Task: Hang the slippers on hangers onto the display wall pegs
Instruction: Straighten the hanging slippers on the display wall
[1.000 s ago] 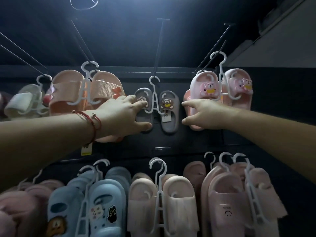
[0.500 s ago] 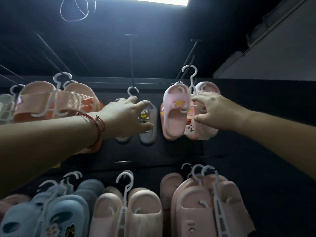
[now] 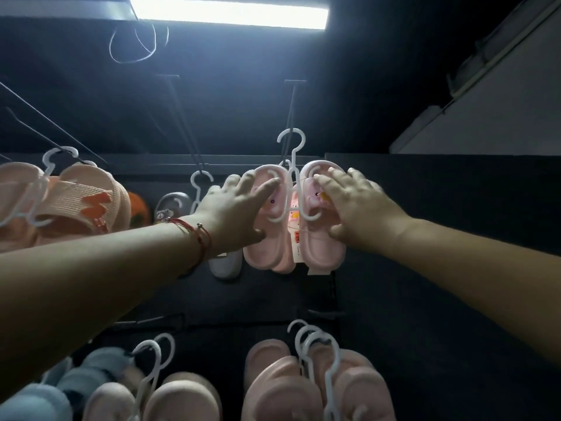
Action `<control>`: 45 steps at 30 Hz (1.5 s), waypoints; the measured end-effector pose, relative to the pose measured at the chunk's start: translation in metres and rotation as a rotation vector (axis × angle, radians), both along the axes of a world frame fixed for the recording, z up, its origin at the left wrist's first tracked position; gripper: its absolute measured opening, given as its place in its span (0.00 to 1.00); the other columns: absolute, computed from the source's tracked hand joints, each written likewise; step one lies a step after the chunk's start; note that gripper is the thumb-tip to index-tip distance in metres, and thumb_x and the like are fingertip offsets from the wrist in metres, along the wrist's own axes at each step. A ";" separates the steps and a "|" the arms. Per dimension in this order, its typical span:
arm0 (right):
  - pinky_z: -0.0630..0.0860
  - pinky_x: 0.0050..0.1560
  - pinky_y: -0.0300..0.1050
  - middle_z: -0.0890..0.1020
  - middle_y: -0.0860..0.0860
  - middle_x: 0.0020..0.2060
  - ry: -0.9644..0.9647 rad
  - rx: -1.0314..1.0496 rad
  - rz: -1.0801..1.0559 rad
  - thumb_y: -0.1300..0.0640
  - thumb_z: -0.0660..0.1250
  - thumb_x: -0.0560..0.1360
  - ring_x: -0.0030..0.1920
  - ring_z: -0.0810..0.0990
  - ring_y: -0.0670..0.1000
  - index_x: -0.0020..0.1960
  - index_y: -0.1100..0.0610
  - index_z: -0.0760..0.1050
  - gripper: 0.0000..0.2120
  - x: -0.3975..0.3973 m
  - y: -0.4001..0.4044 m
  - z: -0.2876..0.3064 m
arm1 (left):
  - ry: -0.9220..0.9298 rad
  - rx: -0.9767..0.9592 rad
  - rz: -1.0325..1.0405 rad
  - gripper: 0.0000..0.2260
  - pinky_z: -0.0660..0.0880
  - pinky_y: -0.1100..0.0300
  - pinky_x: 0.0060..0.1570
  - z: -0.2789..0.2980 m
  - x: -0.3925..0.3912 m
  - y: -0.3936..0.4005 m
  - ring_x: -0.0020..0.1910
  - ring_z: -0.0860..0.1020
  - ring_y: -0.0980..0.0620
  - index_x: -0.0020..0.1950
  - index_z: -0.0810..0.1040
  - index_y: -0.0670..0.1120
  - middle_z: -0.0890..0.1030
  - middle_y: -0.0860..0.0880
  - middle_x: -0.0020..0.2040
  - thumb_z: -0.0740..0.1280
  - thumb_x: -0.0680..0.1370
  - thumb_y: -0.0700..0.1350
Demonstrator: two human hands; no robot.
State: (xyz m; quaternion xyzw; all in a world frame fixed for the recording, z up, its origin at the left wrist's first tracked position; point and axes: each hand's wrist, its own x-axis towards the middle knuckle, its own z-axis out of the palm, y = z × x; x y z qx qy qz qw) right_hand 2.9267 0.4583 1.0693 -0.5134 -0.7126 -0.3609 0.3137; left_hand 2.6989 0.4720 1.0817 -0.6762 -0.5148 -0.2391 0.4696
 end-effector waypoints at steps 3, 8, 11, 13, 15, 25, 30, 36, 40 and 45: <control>0.57 0.75 0.55 0.61 0.53 0.77 -0.071 0.106 -0.010 0.57 0.64 0.77 0.77 0.58 0.59 0.81 0.50 0.52 0.36 0.001 0.013 0.001 | -0.032 0.004 -0.001 0.44 0.69 0.44 0.66 0.003 -0.002 0.010 0.72 0.64 0.42 0.81 0.49 0.58 0.61 0.45 0.74 0.73 0.74 0.59; 0.62 0.70 0.58 0.65 0.55 0.72 -0.070 0.206 -0.024 0.59 0.63 0.76 0.71 0.64 0.61 0.79 0.51 0.57 0.33 -0.002 0.022 0.000 | 0.054 0.107 0.013 0.34 0.74 0.44 0.59 0.006 -0.006 0.020 0.66 0.69 0.41 0.78 0.59 0.55 0.65 0.45 0.69 0.70 0.75 0.52; 0.62 0.70 0.60 0.65 0.55 0.72 -0.012 0.229 0.064 0.58 0.61 0.76 0.71 0.64 0.62 0.78 0.51 0.60 0.31 -0.012 0.024 -0.004 | 0.043 0.109 -0.030 0.30 0.75 0.43 0.57 0.008 -0.006 0.027 0.65 0.71 0.41 0.75 0.63 0.50 0.68 0.46 0.70 0.69 0.74 0.47; 0.61 0.70 0.60 0.64 0.55 0.73 -0.027 0.234 0.094 0.56 0.60 0.77 0.71 0.63 0.62 0.78 0.50 0.60 0.30 -0.021 0.027 -0.006 | 0.021 0.102 -0.037 0.27 0.75 0.44 0.56 0.011 -0.008 0.030 0.62 0.73 0.42 0.72 0.65 0.48 0.71 0.46 0.68 0.68 0.74 0.44; 0.61 0.70 0.60 0.63 0.55 0.73 -0.034 0.229 0.098 0.55 0.60 0.77 0.72 0.63 0.62 0.78 0.49 0.59 0.29 -0.028 0.033 -0.006 | 0.030 0.112 -0.025 0.26 0.75 0.44 0.55 0.015 -0.012 0.033 0.60 0.74 0.42 0.71 0.66 0.47 0.73 0.46 0.67 0.67 0.74 0.43; 0.61 0.73 0.55 0.62 0.54 0.73 -0.001 0.096 0.121 0.56 0.62 0.79 0.73 0.61 0.58 0.78 0.47 0.59 0.29 -0.013 0.084 0.006 | 0.026 0.053 -0.009 0.28 0.73 0.47 0.60 0.013 -0.001 0.062 0.65 0.71 0.43 0.76 0.65 0.52 0.69 0.47 0.71 0.67 0.76 0.49; 0.63 0.73 0.52 0.63 0.53 0.73 0.025 0.024 0.184 0.52 0.65 0.78 0.75 0.59 0.56 0.78 0.48 0.60 0.30 -0.006 0.110 0.012 | -0.020 0.023 -0.001 0.26 0.74 0.48 0.59 0.011 0.006 0.085 0.64 0.71 0.44 0.74 0.66 0.53 0.70 0.48 0.70 0.67 0.76 0.51; 0.64 0.74 0.53 0.63 0.52 0.73 0.069 -0.055 0.192 0.51 0.64 0.78 0.76 0.59 0.55 0.78 0.48 0.60 0.30 -0.012 0.142 0.016 | -0.098 -0.030 -0.006 0.29 0.74 0.47 0.59 0.009 0.011 0.116 0.68 0.68 0.43 0.78 0.61 0.52 0.68 0.48 0.73 0.65 0.78 0.47; 0.62 0.74 0.53 0.64 0.52 0.72 0.129 -0.052 0.235 0.55 0.64 0.78 0.75 0.60 0.56 0.77 0.48 0.62 0.29 -0.012 0.150 0.019 | -0.151 -0.028 -0.058 0.28 0.73 0.47 0.59 0.010 0.014 0.123 0.69 0.65 0.43 0.78 0.62 0.53 0.67 0.49 0.74 0.63 0.79 0.47; 0.62 0.75 0.52 0.66 0.51 0.72 0.199 -0.059 0.313 0.53 0.66 0.76 0.75 0.61 0.55 0.76 0.48 0.65 0.29 -0.010 0.151 0.017 | -0.237 -0.081 -0.095 0.28 0.71 0.47 0.65 0.011 0.015 0.118 0.72 0.62 0.43 0.79 0.61 0.54 0.65 0.48 0.75 0.63 0.79 0.50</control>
